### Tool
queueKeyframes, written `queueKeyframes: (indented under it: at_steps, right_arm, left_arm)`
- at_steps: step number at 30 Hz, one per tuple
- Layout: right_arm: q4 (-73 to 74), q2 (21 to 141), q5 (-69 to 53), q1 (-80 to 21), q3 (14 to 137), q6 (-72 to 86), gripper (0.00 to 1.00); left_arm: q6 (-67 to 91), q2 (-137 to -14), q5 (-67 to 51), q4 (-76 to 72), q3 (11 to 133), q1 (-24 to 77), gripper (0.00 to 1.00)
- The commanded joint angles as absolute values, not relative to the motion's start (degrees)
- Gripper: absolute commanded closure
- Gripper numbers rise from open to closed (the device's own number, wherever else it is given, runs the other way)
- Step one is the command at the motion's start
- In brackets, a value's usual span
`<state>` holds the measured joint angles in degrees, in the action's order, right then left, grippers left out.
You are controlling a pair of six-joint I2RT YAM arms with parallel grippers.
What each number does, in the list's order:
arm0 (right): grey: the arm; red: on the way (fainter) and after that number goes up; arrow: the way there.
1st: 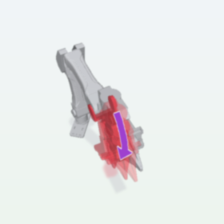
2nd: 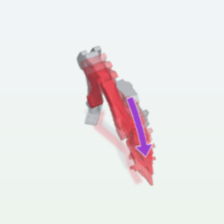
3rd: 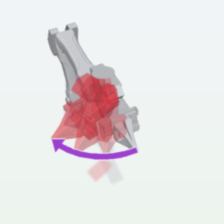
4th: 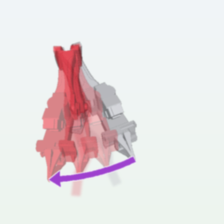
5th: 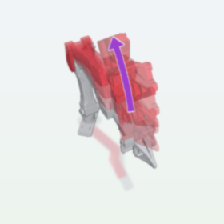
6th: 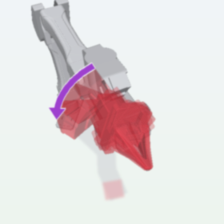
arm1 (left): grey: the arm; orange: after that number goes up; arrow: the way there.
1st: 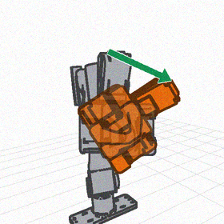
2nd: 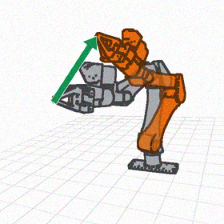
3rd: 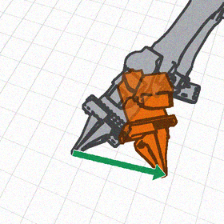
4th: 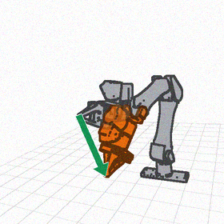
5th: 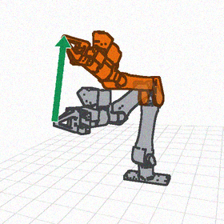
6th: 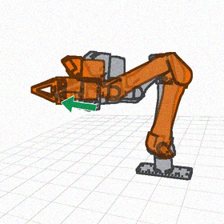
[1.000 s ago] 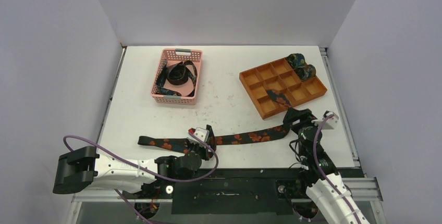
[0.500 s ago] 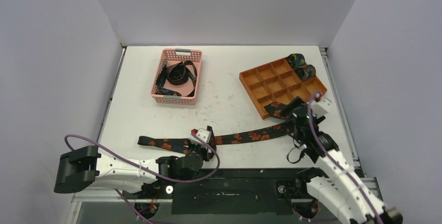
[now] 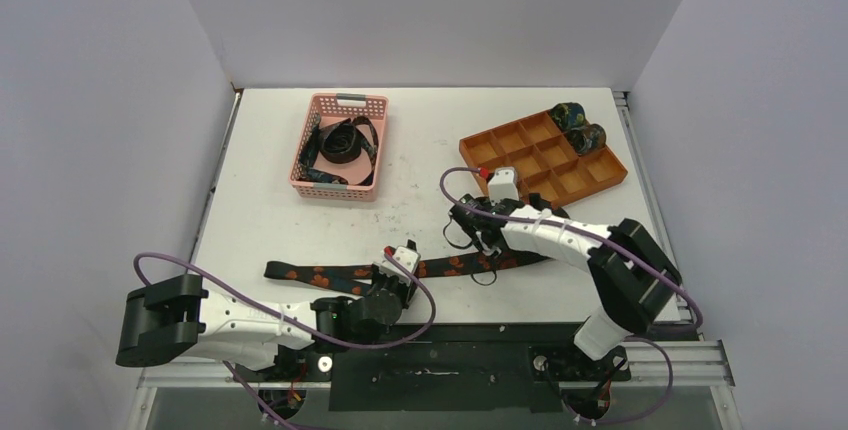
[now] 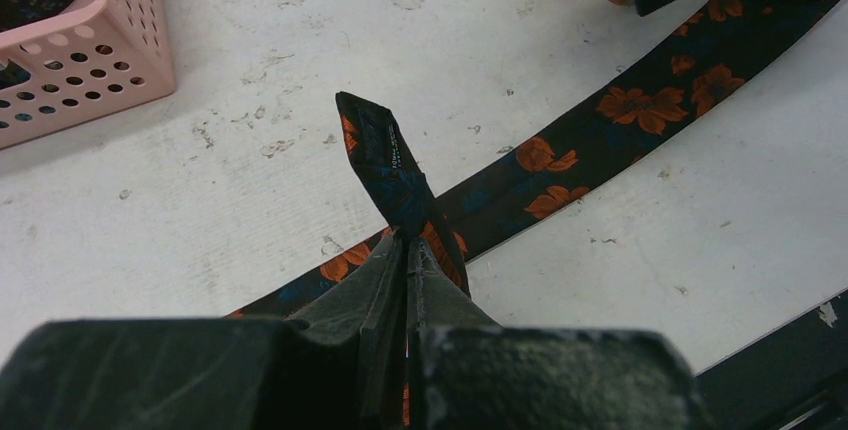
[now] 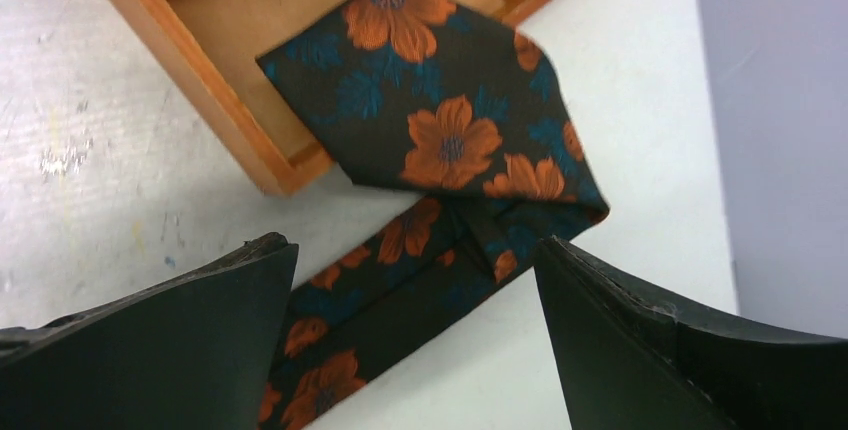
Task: Roll the ties
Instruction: Flatten out the tie at the center of the board.
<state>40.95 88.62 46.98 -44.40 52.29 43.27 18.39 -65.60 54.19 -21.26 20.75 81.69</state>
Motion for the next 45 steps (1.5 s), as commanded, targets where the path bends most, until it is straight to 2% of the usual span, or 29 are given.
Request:
queueKeyframes:
  at_steps: [1,12,19,27,29,31,34,42,45]
  right_arm:
    - [42.47,93.93,57.21,-43.90,58.43,36.74,0.09]
    - [30.57,96.43,49.21,-34.16,55.62,22.77,0.33]
    - [26.85,90.01,42.75,-33.22,49.29,23.90,0.34]
    - [25.87,82.32,32.35,-21.90,43.06,31.75,0.39]
    - [24.89,78.76,28.84,-17.38,41.14,33.16,0.37]
    - [25.16,74.36,27.10,-14.14,39.19,35.95,0.28]
    - [23.60,66.75,21.91,-8.56,35.90,38.13,0.20]
    - [20.98,56.65,7.27,11.25,30.09,43.76,0.16]
    - [21.08,54.74,7.56,9.14,31.51,40.99,0.17]
  left_arm:
    - [19.07,-65.57,53.64,-23.01,21.97,81.65,1.00]
    - [19.82,-65.84,52.79,-23.88,21.07,81.83,1.00]
    - [19.78,-66.50,52.30,-24.25,21.06,81.74,1.00]
    - [20.30,-67.05,51.81,-24.38,21.09,81.83,1.00]
    - [20.24,-67.15,51.79,-24.28,21.22,81.83,1.00]
    - [19.59,-67.34,51.37,-24.34,21.74,81.83,1.00]
    - [17.14,-68.19,50.47,-24.45,23.16,81.83,1.00]
    - [9.91,-71.79,49.19,-23.85,28.12,82.17,1.00]
    - [6.01,-73.48,48.14,-24.31,30.24,82.42,1.00]
